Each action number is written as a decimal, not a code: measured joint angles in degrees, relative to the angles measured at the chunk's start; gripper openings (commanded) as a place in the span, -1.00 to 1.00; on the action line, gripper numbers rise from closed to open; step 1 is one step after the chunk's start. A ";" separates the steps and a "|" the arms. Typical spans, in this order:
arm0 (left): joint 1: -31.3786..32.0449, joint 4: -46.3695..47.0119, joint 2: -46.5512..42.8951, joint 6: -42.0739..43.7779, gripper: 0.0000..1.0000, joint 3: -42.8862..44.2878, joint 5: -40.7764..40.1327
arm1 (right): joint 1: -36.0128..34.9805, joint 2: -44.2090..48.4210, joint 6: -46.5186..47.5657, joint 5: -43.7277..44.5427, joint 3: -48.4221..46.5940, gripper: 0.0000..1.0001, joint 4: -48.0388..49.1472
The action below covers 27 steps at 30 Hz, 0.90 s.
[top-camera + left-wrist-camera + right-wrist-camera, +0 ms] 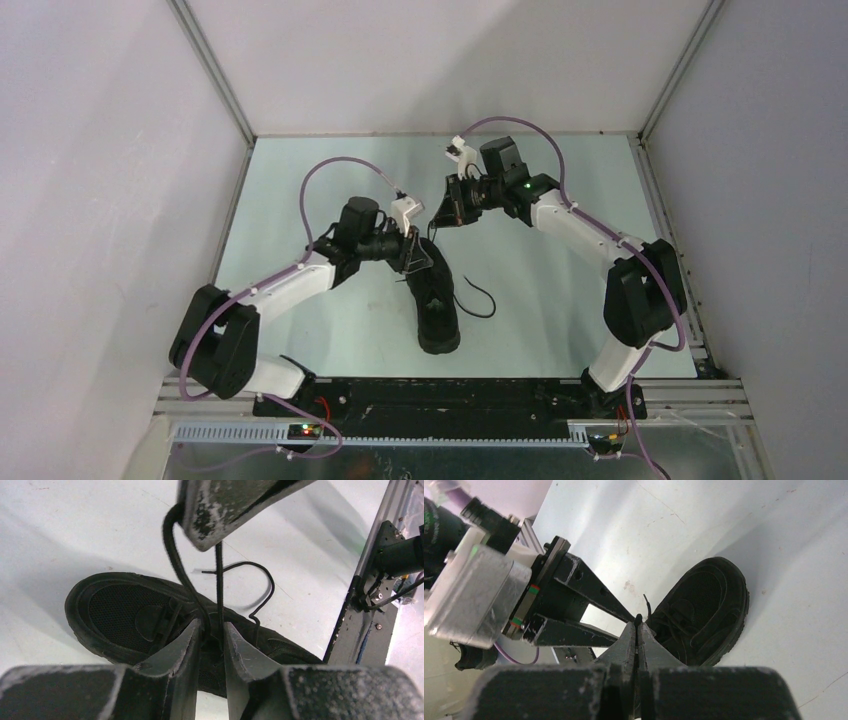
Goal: Tie the shoes
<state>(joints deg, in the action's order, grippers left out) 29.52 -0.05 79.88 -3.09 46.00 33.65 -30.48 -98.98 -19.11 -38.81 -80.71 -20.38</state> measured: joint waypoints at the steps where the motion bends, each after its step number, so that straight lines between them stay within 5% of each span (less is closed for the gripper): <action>1: -0.50 0.96 0.02 -0.48 -0.44 -0.57 1.11 | 0.04 0.09 0.02 -0.09 0.09 -1.00 -0.02; 12: -2.03 5.64 1.29 -1.46 -0.65 -2.08 8.79 | 0.35 0.42 0.09 -1.77 0.37 -1.00 0.09; 20: -2.08 5.92 1.77 -0.96 -0.41 -2.10 10.10 | 0.37 0.66 0.11 -2.03 0.44 -1.00 0.44; 27: -2.23 5.95 2.14 0.15 -0.62 -2.10 10.67 | 0.46 0.74 0.20 -2.58 0.79 -1.00 0.81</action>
<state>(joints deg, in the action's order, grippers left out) 27.29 5.89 82.02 -2.94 43.90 44.31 -30.02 -98.24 -18.92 -41.39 -79.92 -19.57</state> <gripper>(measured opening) 0.232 0.008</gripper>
